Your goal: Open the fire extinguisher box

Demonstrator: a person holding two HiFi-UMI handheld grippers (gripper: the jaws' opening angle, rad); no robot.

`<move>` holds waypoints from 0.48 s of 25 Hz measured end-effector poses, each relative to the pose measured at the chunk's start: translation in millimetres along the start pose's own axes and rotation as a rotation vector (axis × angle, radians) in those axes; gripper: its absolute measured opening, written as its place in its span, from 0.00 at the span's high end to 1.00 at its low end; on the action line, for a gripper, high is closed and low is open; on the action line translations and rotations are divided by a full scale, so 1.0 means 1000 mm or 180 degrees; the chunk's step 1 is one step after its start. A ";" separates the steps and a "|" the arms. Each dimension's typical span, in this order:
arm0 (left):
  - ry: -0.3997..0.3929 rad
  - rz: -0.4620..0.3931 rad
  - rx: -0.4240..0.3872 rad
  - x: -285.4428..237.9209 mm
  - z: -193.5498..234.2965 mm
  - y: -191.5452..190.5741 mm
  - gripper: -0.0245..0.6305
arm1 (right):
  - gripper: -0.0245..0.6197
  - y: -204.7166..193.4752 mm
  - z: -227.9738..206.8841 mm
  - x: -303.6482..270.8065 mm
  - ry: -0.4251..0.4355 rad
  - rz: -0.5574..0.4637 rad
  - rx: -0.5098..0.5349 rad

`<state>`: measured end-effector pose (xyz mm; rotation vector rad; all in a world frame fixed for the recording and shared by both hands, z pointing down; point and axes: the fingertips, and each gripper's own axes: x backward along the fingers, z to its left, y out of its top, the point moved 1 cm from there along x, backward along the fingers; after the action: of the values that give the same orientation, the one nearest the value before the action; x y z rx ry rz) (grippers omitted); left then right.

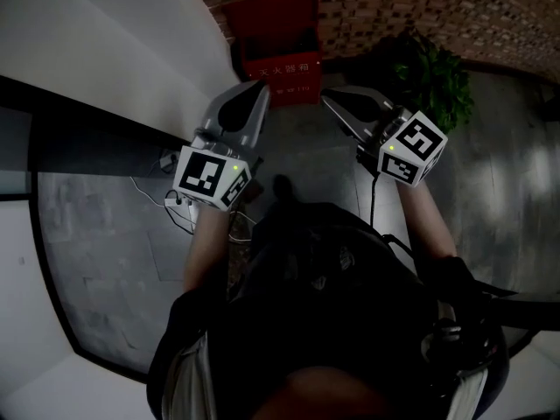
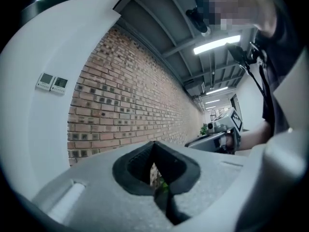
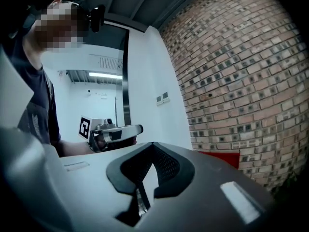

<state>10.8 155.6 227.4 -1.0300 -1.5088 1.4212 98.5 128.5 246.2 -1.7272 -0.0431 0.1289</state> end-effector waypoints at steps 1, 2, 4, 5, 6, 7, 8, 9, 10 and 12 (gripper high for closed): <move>-0.0031 0.0061 -0.0051 0.001 -0.006 -0.002 0.96 | 0.96 -0.002 0.003 0.002 0.0027 -0.0032 -0.0055; -0.0060 0.0129 -0.0098 0.003 -0.013 -0.004 0.96 | 0.96 -0.004 0.007 0.005 0.0066 -0.0064 -0.0097; -0.0089 0.0260 -0.0157 0.007 -0.031 -0.007 0.96 | 0.96 -0.006 0.016 0.013 0.0155 -0.0083 -0.0135; -0.0087 0.0308 -0.0174 0.010 -0.042 -0.009 0.96 | 0.96 -0.007 0.020 0.020 0.0184 -0.0072 -0.0142; -0.0080 0.0341 -0.0188 0.015 -0.053 -0.010 0.96 | 0.96 -0.009 0.025 0.027 0.0198 -0.0070 -0.0151; -0.0069 0.0358 -0.0199 0.020 -0.062 -0.011 0.96 | 0.96 -0.010 0.029 0.034 0.0204 -0.0090 -0.0169; -0.0055 0.0365 -0.0205 0.025 -0.068 -0.011 0.96 | 0.96 -0.012 0.033 0.039 0.0211 -0.0122 -0.0195; -0.0036 0.0368 -0.0204 0.029 -0.072 -0.010 0.96 | 0.96 -0.014 0.036 0.042 0.0224 -0.0152 -0.0226; -0.0015 0.0375 -0.0199 0.033 -0.075 -0.010 0.96 | 0.96 -0.014 0.039 0.043 0.0249 -0.0175 -0.0252; 0.0018 0.0407 -0.0190 0.035 -0.079 -0.011 0.96 | 0.96 -0.015 0.042 0.045 0.0351 -0.0212 -0.0300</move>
<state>72.7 215.7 242.6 -1.1842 -1.5123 1.4670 139.6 177.2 252.0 -1.8221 -0.0258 -0.0178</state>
